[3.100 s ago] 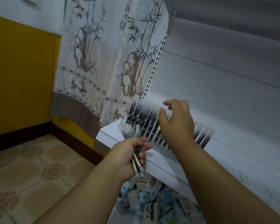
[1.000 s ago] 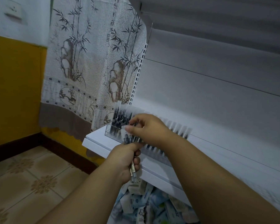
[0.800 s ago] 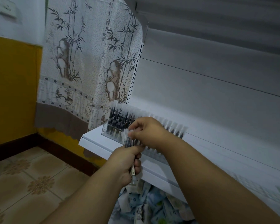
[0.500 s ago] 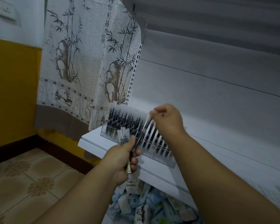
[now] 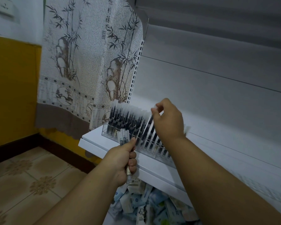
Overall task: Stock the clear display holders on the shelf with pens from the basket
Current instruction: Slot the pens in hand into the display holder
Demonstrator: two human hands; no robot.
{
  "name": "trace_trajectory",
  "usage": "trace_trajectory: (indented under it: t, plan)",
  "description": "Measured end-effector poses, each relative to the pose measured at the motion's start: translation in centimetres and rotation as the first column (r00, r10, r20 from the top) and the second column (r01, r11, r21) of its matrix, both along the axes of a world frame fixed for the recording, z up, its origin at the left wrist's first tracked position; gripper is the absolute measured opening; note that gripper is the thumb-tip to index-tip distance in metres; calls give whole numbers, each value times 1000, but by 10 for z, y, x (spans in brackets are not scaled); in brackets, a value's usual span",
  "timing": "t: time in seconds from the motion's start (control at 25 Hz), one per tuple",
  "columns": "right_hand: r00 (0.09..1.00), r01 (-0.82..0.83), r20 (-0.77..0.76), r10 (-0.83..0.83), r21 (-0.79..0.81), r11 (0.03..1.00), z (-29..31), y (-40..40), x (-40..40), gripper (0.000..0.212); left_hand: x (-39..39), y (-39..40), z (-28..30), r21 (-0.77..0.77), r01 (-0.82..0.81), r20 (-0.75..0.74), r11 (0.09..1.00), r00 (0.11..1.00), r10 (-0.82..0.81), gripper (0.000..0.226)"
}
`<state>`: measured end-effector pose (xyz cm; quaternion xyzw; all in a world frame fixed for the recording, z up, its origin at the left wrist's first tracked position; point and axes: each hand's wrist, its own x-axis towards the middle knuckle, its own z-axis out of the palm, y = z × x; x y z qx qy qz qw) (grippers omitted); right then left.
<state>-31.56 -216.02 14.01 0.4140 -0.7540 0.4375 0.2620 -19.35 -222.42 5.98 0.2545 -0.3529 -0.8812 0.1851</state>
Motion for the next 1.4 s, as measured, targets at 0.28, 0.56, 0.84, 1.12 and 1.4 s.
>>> trace_trajectory:
  t: [0.28, 0.56, 0.84, 1.12, 1.4]
  plan:
    - [998, -37, 57, 28, 175, 984, -7, -4, -12, 6, -2, -1, 0, 25, 14, 5, 1000, 1000, -14, 32]
    - [996, 72, -73, -54, 278, 958, 5, -2, 7, 21, 1, -2, -1, 81, 58, -98, 995, 994, -50, 30]
    - [850, -315, 513, 123, 307, 898, -6, 11, 14, 12, -2, 10, 7, -115, 102, -87, 988, 990, -112, 27]
    - [994, 45, 103, -36, -83, 996, 17, 29, -11, 16, 0, 7, 10, -71, 2, 8, 997, 1000, -1, 29]
    - [998, 58, -37, -48, 329, 943, -10, 10, -13, 13, 2, 3, 5, -22, -21, -35, 1000, 999, 20, 27]
